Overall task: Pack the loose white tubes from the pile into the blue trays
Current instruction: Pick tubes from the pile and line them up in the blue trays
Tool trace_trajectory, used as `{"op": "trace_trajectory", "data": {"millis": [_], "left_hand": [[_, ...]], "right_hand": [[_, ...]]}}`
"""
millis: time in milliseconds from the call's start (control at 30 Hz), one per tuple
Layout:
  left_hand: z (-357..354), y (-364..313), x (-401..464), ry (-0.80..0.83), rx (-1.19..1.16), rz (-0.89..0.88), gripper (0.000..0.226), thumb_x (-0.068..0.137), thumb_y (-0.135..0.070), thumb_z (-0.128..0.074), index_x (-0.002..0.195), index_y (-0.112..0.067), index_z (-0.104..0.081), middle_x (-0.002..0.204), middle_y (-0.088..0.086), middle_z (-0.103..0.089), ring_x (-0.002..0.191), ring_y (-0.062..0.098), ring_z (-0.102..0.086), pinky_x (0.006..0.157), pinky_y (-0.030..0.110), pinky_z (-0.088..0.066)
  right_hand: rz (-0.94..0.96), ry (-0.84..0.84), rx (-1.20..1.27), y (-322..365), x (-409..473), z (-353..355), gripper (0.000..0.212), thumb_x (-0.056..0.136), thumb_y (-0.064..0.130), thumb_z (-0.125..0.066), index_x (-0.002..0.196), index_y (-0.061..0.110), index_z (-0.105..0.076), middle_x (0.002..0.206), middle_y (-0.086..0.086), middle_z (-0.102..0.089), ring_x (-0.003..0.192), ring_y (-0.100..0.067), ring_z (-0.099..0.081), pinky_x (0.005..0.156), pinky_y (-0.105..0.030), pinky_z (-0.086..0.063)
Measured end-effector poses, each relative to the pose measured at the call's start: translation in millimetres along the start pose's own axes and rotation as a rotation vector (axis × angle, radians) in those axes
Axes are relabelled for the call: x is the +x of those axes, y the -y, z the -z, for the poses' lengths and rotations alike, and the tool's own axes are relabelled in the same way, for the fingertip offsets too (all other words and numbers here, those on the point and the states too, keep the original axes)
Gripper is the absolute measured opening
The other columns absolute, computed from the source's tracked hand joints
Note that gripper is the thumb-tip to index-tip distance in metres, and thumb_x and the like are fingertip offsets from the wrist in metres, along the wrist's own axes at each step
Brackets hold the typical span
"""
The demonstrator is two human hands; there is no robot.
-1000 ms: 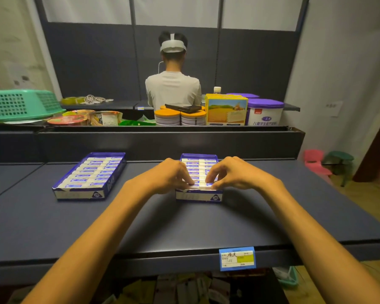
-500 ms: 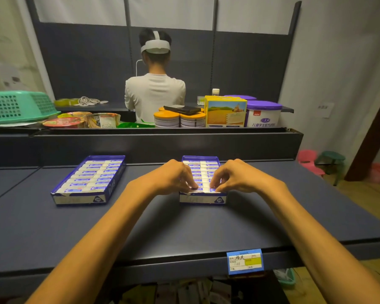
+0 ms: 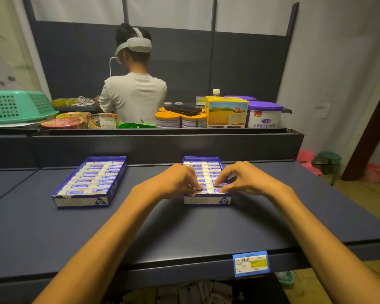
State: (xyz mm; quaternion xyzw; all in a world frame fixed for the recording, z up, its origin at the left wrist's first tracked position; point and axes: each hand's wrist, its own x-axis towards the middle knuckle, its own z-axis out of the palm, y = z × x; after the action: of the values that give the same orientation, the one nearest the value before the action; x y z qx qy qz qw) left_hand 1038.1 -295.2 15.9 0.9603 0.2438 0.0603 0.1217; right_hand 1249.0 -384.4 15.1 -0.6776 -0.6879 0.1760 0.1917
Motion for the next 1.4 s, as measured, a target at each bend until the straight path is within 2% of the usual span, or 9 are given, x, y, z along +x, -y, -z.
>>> {"op": "trace_trajectory", "data": {"millis": [100,300,533,767,933,1067,1167,1267,1400], "left_hand": [[-2.4,-0.2,-0.9,-0.023,-0.003,-0.004,0.034,0.090,-0.021,-0.063,0.124,-0.015,-0.065,0.128,0.004,-0.057,0.114,0.017,-0.054,0.082,0.022,-0.049],[-3.3,7.1,-11.1,-0.211,-0.081,0.059,0.044,0.092,-0.035,-0.061,0.131,-0.016,-0.058,0.130,0.003,-0.056,0.110,0.014,-0.055,0.083,0.023,-0.048],[-1.1,25.2,-49.6,-0.409,0.120,0.188,0.059,0.090,-0.050,-0.057,0.142,-0.026,-0.042,0.136,-0.001,-0.048,0.125,0.014,-0.043,0.097,0.030,-0.042],[-4.8,45.5,-112.7,-0.408,0.329,0.359,0.066,0.089,-0.060,-0.050,0.142,-0.022,-0.043,0.138,0.004,-0.047,0.124,0.021,-0.044,0.099,0.037,-0.041],[-6.1,68.6,-147.6,-0.389,0.358,0.484,0.074,0.084,-0.069,-0.049,0.141,-0.022,-0.044,0.142,0.006,-0.045,0.129,0.025,-0.039,0.105,0.041,-0.038],[-2.0,94.4,-161.1,-0.323,0.371,0.611,0.097,0.068,-0.090,-0.025,0.144,-0.032,-0.039,0.153,0.004,-0.033,0.141,0.027,-0.026,0.111,0.050,-0.027],[1.0,111.4,-162.9,-0.213,0.305,0.652,0.088,0.075,-0.088,-0.028,0.149,-0.041,-0.027,0.158,0.002,-0.022,0.145,0.029,-0.017,0.114,0.061,-0.016],[0.9,120.8,-163.0,-0.160,0.351,0.603,0.079,0.082,-0.081,-0.025,0.149,-0.040,-0.024,0.156,0.000,-0.027,0.142,0.030,-0.025,0.111,0.060,-0.023],[-2.8,120.9,-160.5,-0.168,0.407,0.565,0.073,0.085,-0.077,-0.016,0.147,-0.041,-0.027,0.152,-0.001,-0.033,0.138,0.031,-0.029,0.105,0.055,-0.027]], "right_hand": [[-0.009,-0.016,0.031,-2.9,-0.6,-0.5,0.031,0.082,0.027,-0.072,0.112,0.023,-0.067,0.121,0.005,-0.058,0.116,-0.011,-0.050,0.068,-0.012,-0.050],[-0.040,-0.176,0.067,-5.9,-5.4,-3.3,0.035,0.082,0.033,-0.072,0.115,0.025,-0.063,0.127,0.004,-0.057,0.113,-0.015,-0.056,0.077,-0.024,-0.055],[0.022,-0.290,-0.167,10.6,-7.8,-16.1,0.058,0.084,0.055,-0.062,0.135,0.031,-0.046,0.142,0.007,-0.043,0.123,-0.006,-0.040,0.095,-0.032,-0.046],[0.110,-0.280,-0.341,30.4,-10.0,-44.1,0.070,0.085,0.067,-0.049,0.144,0.030,-0.037,0.151,0.002,-0.033,0.131,-0.019,-0.038,0.106,-0.035,-0.036],[0.031,-0.236,-0.391,39.0,-16.0,-55.1,0.078,0.083,0.072,-0.046,0.146,0.028,-0.033,0.154,-0.001,-0.030,0.136,-0.022,-0.034,0.109,-0.037,-0.031],[-0.068,-0.274,-0.414,37.4,-20.2,-55.9,0.086,0.078,0.076,-0.047,0.147,0.026,-0.033,0.155,-0.003,-0.030,0.139,-0.023,-0.029,0.111,-0.039,-0.027],[-0.194,-0.232,-0.325,39.9,-19.7,-56.4,0.090,0.077,0.077,-0.048,0.150,0.029,-0.026,0.158,-0.001,-0.023,0.141,-0.025,-0.026,0.113,-0.043,-0.027],[-0.196,-0.164,-0.195,45.2,-18.5,-63.0,0.085,0.077,0.077,-0.045,0.149,0.035,-0.031,0.158,0.003,-0.025,0.142,-0.024,-0.026,0.113,-0.043,-0.026],[-0.173,-0.167,-0.258,57.8,-16.7,-73.6,0.067,0.089,0.062,-0.048,0.149,0.034,-0.033,0.157,0.002,-0.028,0.142,-0.027,-0.022,0.115,-0.039,-0.022]]}}
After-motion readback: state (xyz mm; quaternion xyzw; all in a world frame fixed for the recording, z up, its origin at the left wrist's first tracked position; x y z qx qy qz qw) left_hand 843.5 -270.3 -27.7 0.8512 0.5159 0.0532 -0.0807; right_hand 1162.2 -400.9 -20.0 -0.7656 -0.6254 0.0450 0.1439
